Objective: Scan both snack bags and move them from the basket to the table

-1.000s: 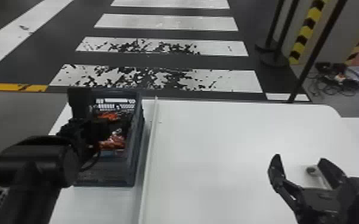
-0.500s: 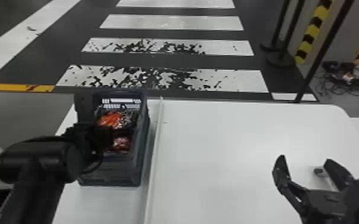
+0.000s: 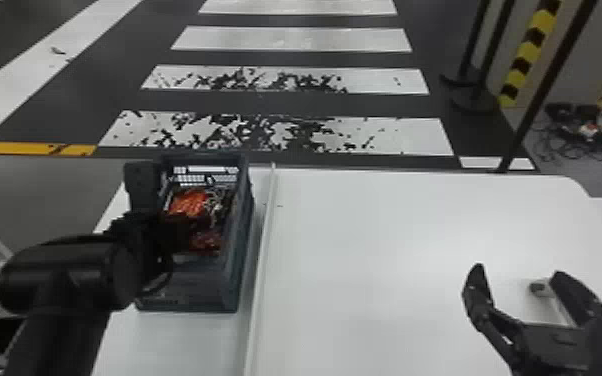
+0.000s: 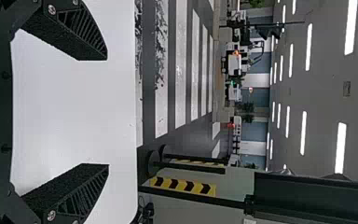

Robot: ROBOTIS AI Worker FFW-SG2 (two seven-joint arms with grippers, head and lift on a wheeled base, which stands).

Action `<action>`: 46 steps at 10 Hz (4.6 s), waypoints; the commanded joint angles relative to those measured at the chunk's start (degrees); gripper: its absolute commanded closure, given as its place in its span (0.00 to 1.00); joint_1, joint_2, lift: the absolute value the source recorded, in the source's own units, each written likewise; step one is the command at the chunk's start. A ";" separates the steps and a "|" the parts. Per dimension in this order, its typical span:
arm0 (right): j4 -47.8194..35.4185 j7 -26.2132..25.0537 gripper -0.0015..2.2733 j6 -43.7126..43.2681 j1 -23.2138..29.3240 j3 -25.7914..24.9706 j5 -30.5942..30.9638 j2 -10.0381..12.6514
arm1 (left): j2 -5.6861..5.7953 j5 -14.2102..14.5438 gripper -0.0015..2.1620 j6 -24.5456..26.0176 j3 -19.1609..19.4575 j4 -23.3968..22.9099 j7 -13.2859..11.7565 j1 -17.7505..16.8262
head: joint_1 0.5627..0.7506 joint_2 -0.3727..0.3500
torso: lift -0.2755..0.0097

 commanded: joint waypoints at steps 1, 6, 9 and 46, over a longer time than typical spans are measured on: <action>-0.40 -0.09 0.05 -0.15 0.39 -0.09 -0.09 -0.12 | 0.04 -0.19 0.89 0.56 -0.47 -0.84 0.41 0.23 | 0.70 0.58 | 0.62; -1.01 -0.44 0.05 -1.03 1.27 0.26 -0.18 -0.47 | 0.04 -1.60 0.99 -1.02 -0.91 -4.27 1.20 3.31 | 0.70 0.58 | 0.62; -1.54 -0.52 0.05 -1.38 1.71 0.26 -0.09 -0.47 | 0.12 -1.51 0.99 -0.85 -0.82 -13.06 3.57 6.74 | 0.70 0.58 | 0.62; -3.48 -0.52 0.05 -3.14 1.44 0.35 -1.76 -1.53 | -0.05 -11.09 0.99 8.12 -27.63 -44.52 7.09 18.60 | 0.70 0.22 | 0.62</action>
